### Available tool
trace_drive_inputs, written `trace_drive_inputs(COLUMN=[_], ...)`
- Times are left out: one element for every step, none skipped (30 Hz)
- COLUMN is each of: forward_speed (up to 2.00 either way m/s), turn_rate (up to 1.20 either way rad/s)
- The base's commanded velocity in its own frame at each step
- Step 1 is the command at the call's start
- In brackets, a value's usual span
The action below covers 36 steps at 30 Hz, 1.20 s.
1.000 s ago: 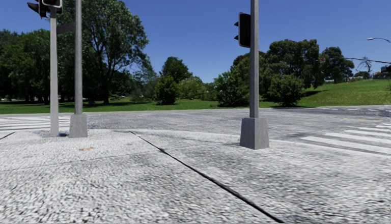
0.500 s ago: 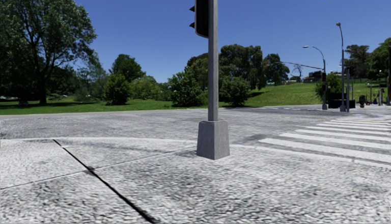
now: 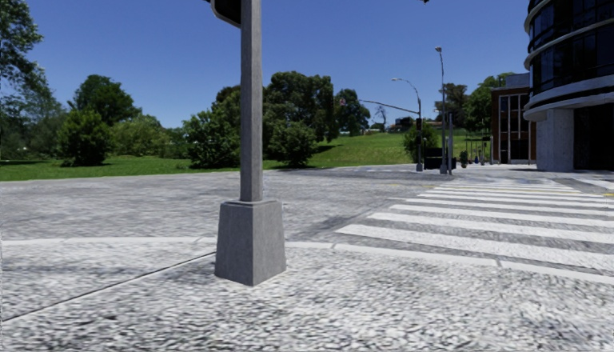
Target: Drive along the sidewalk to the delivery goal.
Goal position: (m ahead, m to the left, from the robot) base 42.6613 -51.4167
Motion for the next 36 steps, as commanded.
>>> trace_drive_inputs(forward_speed=[1.44,1.44,1.44,1.44,1.44,1.44,1.44,1.45,1.45,1.45,1.45,1.46,1.46,1.46,1.47,1.47,1.48,1.48,1.48,1.48,1.48,1.5,1.51,1.51,1.52,1.53,1.53,1.53,1.54,1.54,1.54,1.54,1.54,1.54,1.54,1.55], turn_rate=[-0.59,-0.59,-0.59,-0.59,-0.59,-0.59,-0.59,-0.59,-0.59,-0.59,-0.59,-0.59,-0.59,-0.59,-0.59,-0.59,-0.59,-0.59,-0.59,-0.59,-0.59,-0.59,-0.59,-0.59,-0.59,-0.59,-0.58,-0.58,-0.55,-0.53,-0.53,-0.53,-0.53,-0.53,-0.53,-0.53])
